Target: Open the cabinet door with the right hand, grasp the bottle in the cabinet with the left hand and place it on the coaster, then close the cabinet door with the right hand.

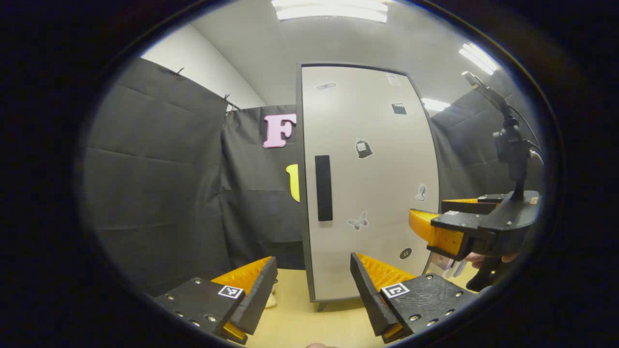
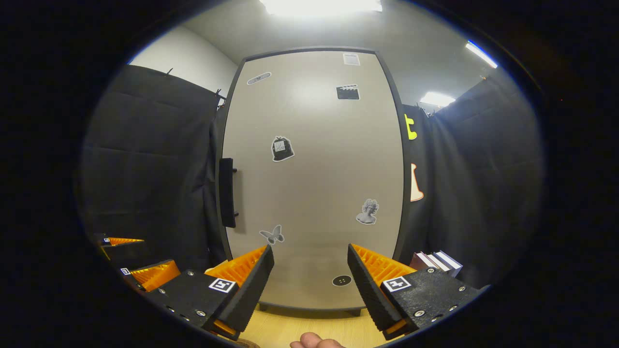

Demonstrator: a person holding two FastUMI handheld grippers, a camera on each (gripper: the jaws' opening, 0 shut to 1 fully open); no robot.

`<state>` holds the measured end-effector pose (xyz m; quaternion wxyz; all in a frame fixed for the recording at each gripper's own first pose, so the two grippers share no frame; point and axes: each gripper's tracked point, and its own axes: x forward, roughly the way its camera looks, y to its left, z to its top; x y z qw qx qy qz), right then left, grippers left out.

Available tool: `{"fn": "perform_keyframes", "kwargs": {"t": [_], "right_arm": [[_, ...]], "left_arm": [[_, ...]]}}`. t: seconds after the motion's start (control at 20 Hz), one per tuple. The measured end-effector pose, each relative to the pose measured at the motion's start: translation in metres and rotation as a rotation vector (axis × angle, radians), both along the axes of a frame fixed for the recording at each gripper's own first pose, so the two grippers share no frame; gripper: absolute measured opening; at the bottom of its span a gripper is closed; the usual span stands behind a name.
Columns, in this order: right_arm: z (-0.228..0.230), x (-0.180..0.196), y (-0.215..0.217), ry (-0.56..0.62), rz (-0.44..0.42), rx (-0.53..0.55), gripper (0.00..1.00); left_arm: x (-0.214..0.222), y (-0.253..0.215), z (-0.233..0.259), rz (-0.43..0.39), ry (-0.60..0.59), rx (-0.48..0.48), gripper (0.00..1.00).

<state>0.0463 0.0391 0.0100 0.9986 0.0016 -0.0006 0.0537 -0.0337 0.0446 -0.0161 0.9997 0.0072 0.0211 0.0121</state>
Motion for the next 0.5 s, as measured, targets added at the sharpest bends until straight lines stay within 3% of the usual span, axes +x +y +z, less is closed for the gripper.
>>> {"fn": "perform_keyframes", "kwargs": {"t": [0.1,0.2,0.35,0.4,0.5], "right_arm": [[0.005,0.007,0.009,-0.011,0.016,-0.002,0.94],[0.012,0.014,0.022,-0.024,0.037,-0.004,0.94],[0.022,0.026,0.043,-0.043,0.076,0.008,0.95],[0.027,0.031,0.050,-0.053,0.087,0.013,0.95],[0.030,0.041,0.064,-0.050,0.105,0.025,0.95]], "left_arm": [[-0.008,0.012,-0.004,0.024,0.007,0.002,0.87],[-0.018,0.020,-0.006,0.038,0.010,0.002,0.92],[-0.033,0.038,-0.012,0.073,0.022,0.020,0.84],[-0.036,0.043,-0.015,0.087,0.029,0.022,0.92],[-0.043,0.055,-0.023,0.108,0.047,0.016,0.87]]}}
